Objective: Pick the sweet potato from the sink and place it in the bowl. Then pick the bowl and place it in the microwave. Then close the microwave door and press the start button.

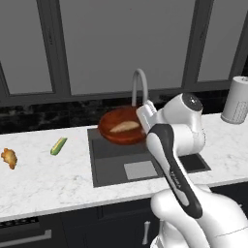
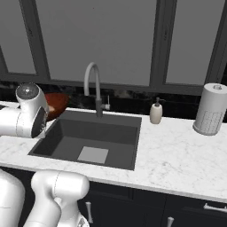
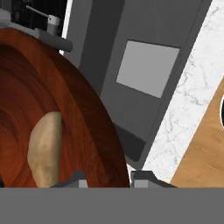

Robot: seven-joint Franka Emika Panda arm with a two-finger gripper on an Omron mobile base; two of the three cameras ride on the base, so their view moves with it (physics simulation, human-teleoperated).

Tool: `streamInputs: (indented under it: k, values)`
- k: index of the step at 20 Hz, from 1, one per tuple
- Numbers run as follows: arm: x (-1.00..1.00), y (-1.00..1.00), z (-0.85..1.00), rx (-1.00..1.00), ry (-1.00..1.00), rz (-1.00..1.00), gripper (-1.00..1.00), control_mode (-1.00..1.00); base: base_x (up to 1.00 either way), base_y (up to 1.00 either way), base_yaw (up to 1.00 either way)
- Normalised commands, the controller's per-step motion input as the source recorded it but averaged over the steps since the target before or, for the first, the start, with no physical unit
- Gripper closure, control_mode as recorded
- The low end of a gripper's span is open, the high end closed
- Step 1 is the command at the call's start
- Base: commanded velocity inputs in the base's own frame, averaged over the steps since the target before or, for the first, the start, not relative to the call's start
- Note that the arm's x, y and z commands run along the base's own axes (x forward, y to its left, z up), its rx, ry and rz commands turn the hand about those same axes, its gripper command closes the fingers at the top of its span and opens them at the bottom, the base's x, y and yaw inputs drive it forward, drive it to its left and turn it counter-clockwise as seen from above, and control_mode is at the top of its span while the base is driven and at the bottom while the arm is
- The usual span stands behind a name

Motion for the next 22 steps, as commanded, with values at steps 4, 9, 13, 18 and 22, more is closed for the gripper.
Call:
streamInputs:
  k: [4,9,13,18,22]
  values:
    - [-0.25,-0.30,0.42,0.13,-0.28,-0.22,1.00,-1.00,0.00,0.00,0.00]
    - [-0.44,-0.41,0.50,0.02,-0.01,-0.27,1.00,-1.00,0.00,0.00,0.00]
    - [-0.39,-0.54,0.56,0.10,0.12,-0.17,1.00,-1.00,0.00,0.00,0.00]
    - [-0.60,-0.53,0.30,0.15,0.00,0.00,1.00,-1.00,0.00,0.00,0.00]
    - [-0.48,-0.11,0.10,0.03,0.00,-0.01,1.00,-1.00,0.00,0.00,0.00]
